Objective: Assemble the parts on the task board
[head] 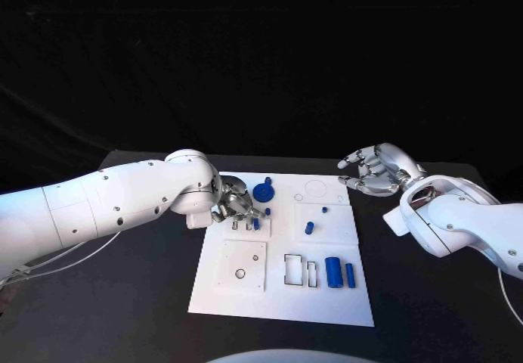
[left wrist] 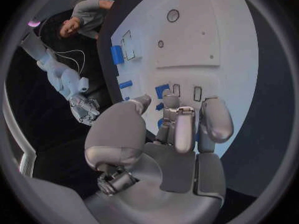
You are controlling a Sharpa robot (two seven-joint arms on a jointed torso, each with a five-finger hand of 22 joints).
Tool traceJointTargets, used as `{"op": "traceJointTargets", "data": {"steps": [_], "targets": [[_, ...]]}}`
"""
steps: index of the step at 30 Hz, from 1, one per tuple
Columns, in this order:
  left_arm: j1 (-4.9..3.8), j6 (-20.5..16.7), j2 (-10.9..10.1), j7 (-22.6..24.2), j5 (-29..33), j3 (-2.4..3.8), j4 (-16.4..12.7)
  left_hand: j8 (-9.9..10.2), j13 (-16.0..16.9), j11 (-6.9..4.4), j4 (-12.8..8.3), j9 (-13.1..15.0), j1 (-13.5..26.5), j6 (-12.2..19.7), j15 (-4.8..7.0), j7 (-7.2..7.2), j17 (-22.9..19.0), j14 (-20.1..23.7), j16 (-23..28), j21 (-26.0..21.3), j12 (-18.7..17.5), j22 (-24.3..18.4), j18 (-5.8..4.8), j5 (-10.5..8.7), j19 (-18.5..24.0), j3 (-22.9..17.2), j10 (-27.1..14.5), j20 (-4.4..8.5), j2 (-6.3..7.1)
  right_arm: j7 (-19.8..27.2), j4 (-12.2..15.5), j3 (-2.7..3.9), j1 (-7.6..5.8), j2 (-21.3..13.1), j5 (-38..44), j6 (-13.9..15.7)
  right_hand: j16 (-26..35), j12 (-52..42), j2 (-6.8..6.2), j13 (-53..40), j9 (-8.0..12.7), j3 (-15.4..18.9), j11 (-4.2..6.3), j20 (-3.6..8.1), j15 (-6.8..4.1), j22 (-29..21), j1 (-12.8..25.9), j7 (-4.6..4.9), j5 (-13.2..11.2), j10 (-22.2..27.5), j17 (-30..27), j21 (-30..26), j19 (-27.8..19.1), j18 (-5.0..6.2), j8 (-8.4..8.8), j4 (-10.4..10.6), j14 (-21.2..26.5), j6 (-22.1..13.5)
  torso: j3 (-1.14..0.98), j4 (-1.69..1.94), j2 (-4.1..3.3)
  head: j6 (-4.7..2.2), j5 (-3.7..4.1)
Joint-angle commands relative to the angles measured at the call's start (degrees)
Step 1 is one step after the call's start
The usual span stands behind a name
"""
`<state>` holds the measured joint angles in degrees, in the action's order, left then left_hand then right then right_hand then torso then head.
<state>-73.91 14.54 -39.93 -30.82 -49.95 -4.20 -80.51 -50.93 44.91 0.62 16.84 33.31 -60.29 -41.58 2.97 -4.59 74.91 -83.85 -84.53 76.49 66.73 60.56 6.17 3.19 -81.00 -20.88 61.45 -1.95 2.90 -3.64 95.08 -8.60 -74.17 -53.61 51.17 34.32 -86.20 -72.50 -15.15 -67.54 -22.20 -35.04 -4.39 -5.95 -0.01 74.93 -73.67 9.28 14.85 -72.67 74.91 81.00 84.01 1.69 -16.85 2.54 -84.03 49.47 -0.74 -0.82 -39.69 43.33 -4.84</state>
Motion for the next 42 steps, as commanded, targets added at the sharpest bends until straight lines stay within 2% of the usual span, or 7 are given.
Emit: {"op": "traceJointTargets", "data": {"steps": [1,17,31,42], "targets": [[-0.05,1.8,0.4,-0.2,-0.3,-0.03,0.3,-0.2,0.0,-0.11,0.0,0.0,0.5,-0.5,0.39,-0.06,0.0,-2.6,-0.1,0.3,0.3,0.1,-1.04,-0.12,-0.5,0.1,0.4,-0.03,-0.09,-0.2,0.0,0.0,0.05,0.0,0.8,-0.9,0.3,0.3,0.27,0.0,-0.1,-0.2,0.06,-0.28,0.13,10.2,0.5,0.05,0.2,0.2,5.4,-0.2,0.6,0.7,-0.39,-0.3,-3.6,0.0,0.04,0.02,-0.01,0.18,0.11],[-0.03,3.2,1.0,-0.4,-0.6,-0.16,1.0,-0.4,0.0,-0.23,-0.2,0.2,-0.2,-0.3,0.49,0.07,0.0,-2.6,-0.1,0.5,0.4,0.3,-1.06,-0.09,-0.5,-0.2,0.2,0.07,0.07,-0.4,-0.1,-0.01,0.08,0.1,0.8,-1.2,0.3,0.3,0.27,0.0,-0.1,-0.2,0.06,-0.28,0.13,10.2,0.5,0.05,0.2,0.2,5.4,-0.2,0.6,0.7,-0.39,-0.3,-3.6,0.0,0.01,0.07,0.01,0.69,0.21],[-0.01,3.3,1.4,-0.5,-0.7,-0.2,1.3,-0.6,0.2,-0.48,-0.5,0.8,-5.0,0.2,0.71,0.31,0.0,-2.6,0.0,1.0,1.0,0.9,-1.1,-0.05,-0.3,-4.8,-0.2,0.27,-0.09,-0.5,-0.2,-0.03,0.15,0.3,0.8,-1.4,0.3,0.2,0.4,-0.1,-0.1,-0.3,0.1,-0.23,0.09,10.2,0.6,0.02,0.2,0.1,5.3,-0.3,0.6,0.71,-0.62,-0.3,-3.6,0.0,-0.01,0.05,0.03,0.89,0.3],[0.02,3.4,1.9,-0.5,-0.7,-0.26,1.6,-0.6,0.3,-0.51,-0.5,0.9,-5.7,0.3,0.73,0.32,-0.1,-2.6,0.0,1.1,1.1,1.1,-1.12,-0.06,-0.2,-6.0,-0.3,0.28,0.07,-0.6,-0.2,-0.04,0.17,0.3,0.8,-1.6,0.3,0.2,0.4,-0.1,-0.1,-0.3,0.1,-0.23,0.09,10.2,0.6,0.02,0.2,0.1,5.3,-0.3,0.6,0.71,-0.62,-0.3,-3.6,0.0,-0.01,0.06,0.0,1.16,0.32]]}}
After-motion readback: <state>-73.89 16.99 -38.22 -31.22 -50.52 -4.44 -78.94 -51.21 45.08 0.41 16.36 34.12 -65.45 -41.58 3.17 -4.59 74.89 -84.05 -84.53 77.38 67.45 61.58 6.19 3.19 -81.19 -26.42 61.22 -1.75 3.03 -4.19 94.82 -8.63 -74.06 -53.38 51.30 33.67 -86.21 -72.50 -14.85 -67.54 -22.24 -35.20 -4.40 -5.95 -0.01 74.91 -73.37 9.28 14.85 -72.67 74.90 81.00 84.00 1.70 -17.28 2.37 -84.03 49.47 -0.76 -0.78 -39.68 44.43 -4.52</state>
